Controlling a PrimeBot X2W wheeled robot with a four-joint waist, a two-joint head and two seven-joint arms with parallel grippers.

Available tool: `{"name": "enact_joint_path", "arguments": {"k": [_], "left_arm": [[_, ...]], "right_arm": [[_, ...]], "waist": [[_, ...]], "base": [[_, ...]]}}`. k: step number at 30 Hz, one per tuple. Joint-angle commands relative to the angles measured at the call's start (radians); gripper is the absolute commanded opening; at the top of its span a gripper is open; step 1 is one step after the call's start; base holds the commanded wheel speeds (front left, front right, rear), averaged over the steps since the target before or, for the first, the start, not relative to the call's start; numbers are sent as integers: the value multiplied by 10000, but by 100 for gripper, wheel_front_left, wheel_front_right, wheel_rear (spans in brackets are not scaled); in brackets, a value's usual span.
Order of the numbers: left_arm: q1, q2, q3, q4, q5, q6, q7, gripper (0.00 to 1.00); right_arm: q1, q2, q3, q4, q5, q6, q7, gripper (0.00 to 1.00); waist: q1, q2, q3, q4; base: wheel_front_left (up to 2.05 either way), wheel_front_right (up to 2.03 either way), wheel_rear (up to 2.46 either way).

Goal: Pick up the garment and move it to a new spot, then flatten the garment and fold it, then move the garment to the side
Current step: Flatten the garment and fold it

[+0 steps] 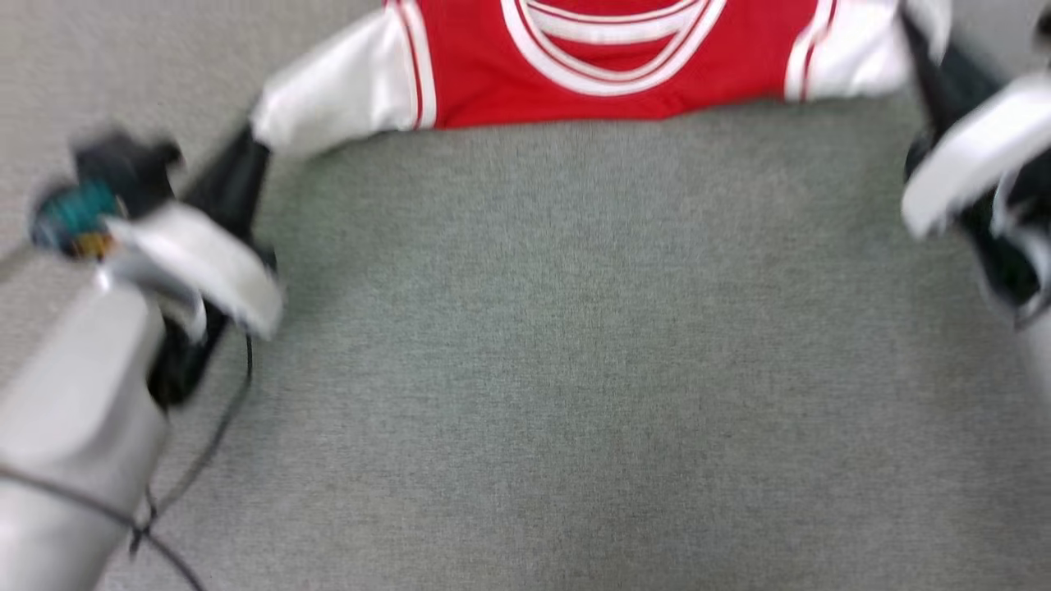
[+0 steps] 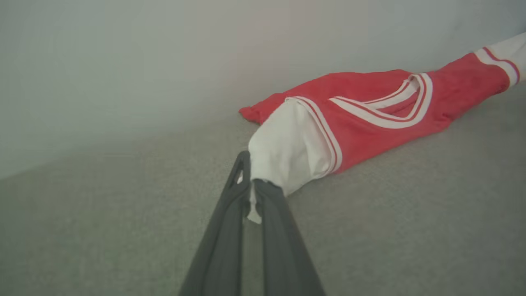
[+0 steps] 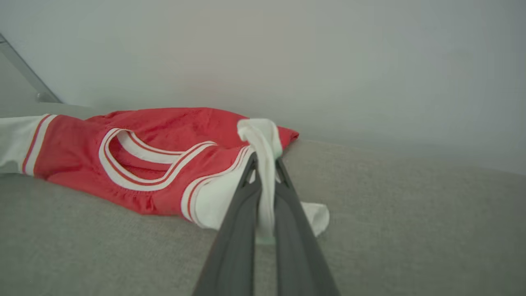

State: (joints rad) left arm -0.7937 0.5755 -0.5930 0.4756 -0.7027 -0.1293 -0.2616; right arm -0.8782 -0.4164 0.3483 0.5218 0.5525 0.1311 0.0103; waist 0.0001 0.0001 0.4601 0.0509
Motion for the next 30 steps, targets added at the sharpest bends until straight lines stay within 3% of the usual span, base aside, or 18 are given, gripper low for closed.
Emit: {"name": "enact_joint_path", "arguments": {"k": [1, 12, 21, 30], "left_arm": [[665, 120, -109, -102, -60, -7, -42, 0], [4367, 1104, -716, -698, -167, 261, 89, 0], [6165, 1704, -822, -1138, -628, 774, 354, 0], [8001, 2273, -1020, -2298, -1284, 1257, 956, 0]], "right_arm": [[654, -297, 191, -266, 346, -8, 7, 0], [4135, -2277, 1928, -1533, 1360, -7, 177, 0], [5244, -3497, 3370, -2154, 1286, -8, 19, 0], [6187, -4342, 4187, -2690, 2141, -10, 420, 0]], "waist": [[-1, -1, -674, 33], [-1, -1, -2270, 35], [-1, -1, -3147, -30], [-1, -1, -3677, -130]], "base": [[0, 0, 0], [0, 0, 0], [0, 0, 0], [0, 0, 0]]}}
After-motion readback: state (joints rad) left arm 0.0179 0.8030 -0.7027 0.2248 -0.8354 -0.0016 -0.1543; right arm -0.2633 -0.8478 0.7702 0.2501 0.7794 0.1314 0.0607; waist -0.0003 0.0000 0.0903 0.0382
